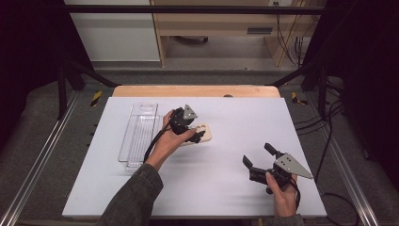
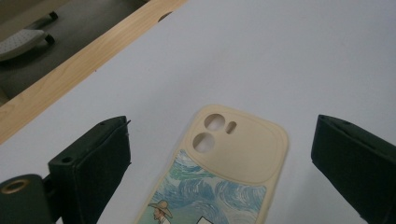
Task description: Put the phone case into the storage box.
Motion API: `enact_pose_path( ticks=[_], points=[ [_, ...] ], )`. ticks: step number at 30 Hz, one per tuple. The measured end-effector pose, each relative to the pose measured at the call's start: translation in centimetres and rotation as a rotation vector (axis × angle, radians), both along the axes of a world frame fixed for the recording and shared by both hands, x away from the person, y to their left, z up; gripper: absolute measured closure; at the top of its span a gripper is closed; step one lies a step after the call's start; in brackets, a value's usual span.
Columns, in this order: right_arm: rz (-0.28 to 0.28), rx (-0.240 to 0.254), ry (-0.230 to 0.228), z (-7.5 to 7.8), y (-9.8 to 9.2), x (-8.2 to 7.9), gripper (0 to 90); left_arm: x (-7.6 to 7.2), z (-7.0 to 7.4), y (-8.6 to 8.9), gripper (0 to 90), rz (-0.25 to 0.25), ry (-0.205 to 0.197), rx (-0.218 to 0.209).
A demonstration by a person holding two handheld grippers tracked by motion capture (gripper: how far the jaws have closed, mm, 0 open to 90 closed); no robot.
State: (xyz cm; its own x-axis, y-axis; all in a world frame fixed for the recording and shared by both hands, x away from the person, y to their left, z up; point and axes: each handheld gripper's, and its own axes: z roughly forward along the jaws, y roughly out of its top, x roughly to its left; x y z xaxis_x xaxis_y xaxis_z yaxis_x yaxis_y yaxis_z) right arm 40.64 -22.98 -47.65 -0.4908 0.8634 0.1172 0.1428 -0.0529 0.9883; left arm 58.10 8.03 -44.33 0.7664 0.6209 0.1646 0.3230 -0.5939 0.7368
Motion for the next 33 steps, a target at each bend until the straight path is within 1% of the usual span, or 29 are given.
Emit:
enact_pose_path(
  ticks=[1,2,3,4,5,12,14,17,18,20,25,27,33],
  points=[
    [0.002,0.001,0.004,0.0,0.0,0.0,4.5,0.2,-0.3,0.1,4.4,0.007,0.011,0.01],
    [0.003,0.001,0.003,0.0,0.0,0.0,4.5,0.3,-0.5,0.1,4.4,0.009,0.013,0.019],
    [0.003,0.001,0.003,0.0,0.0,0.0,4.5,0.3,-0.5,0.1,4.4,0.009,0.013,0.019],
    [0.004,0.001,0.004,0.0,0.0,0.0,4.4,0.6,-0.8,0.2,4.4,0.01,0.021,0.036],
    [0.006,-0.001,0.004,0.0,0.0,0.0,4.3,0.6,-0.9,0.3,4.4,0.01,0.027,0.041],
    [0.012,-0.001,0.004,0.0,0.2,0.1,4.1,0.9,-1.4,0.3,5.0,0.022,0.026,0.053],
    [0.014,-0.002,0.003,0.0,0.2,0.1,4.1,1.0,-1.7,0.2,4.9,0.022,0.035,0.056],
    [0.015,0.001,0.007,0.0,0.2,0.1,4.0,1.1,-1.9,0.2,5.3,0.027,0.044,0.055],
    [0.016,0.007,0.009,-0.1,0.2,0.2,3.9,1.1,-2.0,0.3,5.3,0.025,0.057,0.044],
    [0.02,0.004,0.01,-0.1,0.2,0.2,3.9,1.2,-2.1,0.3,5.2,0.023,0.07,0.043],
    [0.022,0.006,0.009,-0.1,0.3,0.2,3.9,1.4,-2.1,0.5,5.2,0.033,0.078,0.03],
    [0.022,0.005,0.009,0.0,0.3,0.2,3.9,1.4,-2.1,0.6,5.2,0.037,0.08,0.018],
    [0.023,0.002,0.009,-0.1,0.4,0.2,3.9,1.5,-2.2,0.8,5.1,0.04,0.089,0.02]
  ],
)
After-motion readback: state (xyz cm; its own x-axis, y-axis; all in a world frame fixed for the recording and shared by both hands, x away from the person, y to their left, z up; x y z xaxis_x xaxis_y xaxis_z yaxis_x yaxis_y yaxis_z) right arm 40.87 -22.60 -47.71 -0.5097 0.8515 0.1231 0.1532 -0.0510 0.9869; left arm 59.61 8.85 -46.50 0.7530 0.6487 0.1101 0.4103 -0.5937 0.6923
